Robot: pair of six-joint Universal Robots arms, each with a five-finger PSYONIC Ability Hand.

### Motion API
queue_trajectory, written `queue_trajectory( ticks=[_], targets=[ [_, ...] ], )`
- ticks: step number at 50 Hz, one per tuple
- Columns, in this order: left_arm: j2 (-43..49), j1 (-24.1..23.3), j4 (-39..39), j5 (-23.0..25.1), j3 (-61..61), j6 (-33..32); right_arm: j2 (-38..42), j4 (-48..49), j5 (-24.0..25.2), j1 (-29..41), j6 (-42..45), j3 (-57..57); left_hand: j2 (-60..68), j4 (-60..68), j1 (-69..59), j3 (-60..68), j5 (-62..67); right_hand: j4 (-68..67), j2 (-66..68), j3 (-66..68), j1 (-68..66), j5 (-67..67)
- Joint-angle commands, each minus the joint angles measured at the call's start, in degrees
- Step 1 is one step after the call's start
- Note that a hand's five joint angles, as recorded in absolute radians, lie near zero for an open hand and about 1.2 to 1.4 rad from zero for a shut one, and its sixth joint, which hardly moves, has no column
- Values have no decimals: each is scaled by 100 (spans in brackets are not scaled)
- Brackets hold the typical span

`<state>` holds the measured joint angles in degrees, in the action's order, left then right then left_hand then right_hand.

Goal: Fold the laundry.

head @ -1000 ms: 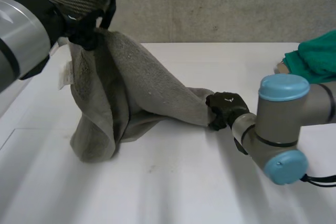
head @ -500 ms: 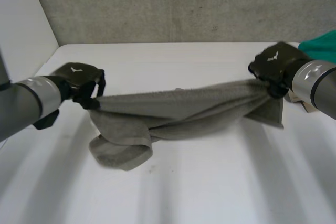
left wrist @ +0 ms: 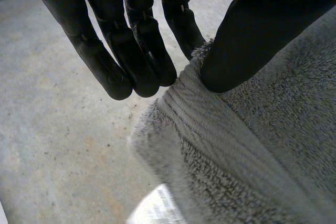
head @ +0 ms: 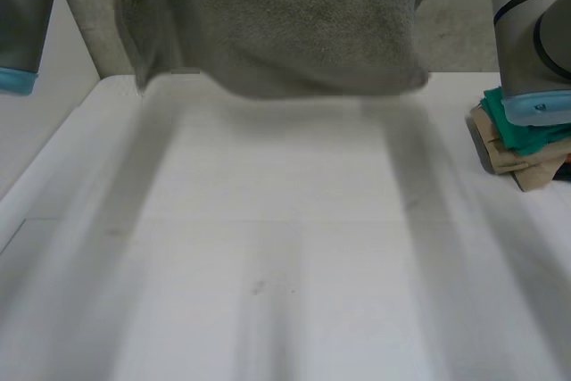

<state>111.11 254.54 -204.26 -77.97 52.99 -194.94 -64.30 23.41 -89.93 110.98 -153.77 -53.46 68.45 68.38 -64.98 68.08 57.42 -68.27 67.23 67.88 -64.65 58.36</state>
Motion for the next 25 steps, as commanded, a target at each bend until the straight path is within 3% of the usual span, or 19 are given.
queue_trajectory(
  ticks=[1, 8, 14, 18, 21, 22, 25],
  targets=[
    [-282, 210, 405, -140, 1220, -255, -118, -1206, 345, -41, 242, -551, 1155, 1162, -1502, 1192, 1258, -1173, 1277, 1212, -1535, 1164],
    [-327, 325, 317, -8, 2978, -334, -21, -2086, 635, -199, 672, -1596, 1155, 1162, -1502, 1192, 1258, -1173, 1277, 1212, -1535, 1164],
    [-3, 202, 203, 387, 4199, -431, 505, -2025, 1135, -287, 892, -2440, 1155, 1162, -1502, 1192, 1258, -1173, 1277, 1212, -1535, 1164],
    [174, 193, 185, 388, 4543, -562, 804, -1928, 1163, -322, 884, -2590, 1155, 1162, -1502, 1192, 1258, -1071, 1175, 1109, -1433, 1062],
    [174, 228, 194, 326, 4641, -642, 858, -1902, 1101, -384, 823, -2599, 1155, 1162, -1502, 1192, 1258, -350, 454, 389, -713, 341],
    [139, 263, 194, 282, 4676, -668, 858, -1910, 1075, -427, 727, -2582, 1155, 1162, -1502, 1192, 1258, 719, -615, -681, 357, -728],
    [8, 351, 211, 221, 4729, -660, 858, -1919, 1066, -541, 446, -2521, 1155, 1162, -1502, 1192, 1258, 1920, -1817, -1882, 1558, -1930]
  ],
)
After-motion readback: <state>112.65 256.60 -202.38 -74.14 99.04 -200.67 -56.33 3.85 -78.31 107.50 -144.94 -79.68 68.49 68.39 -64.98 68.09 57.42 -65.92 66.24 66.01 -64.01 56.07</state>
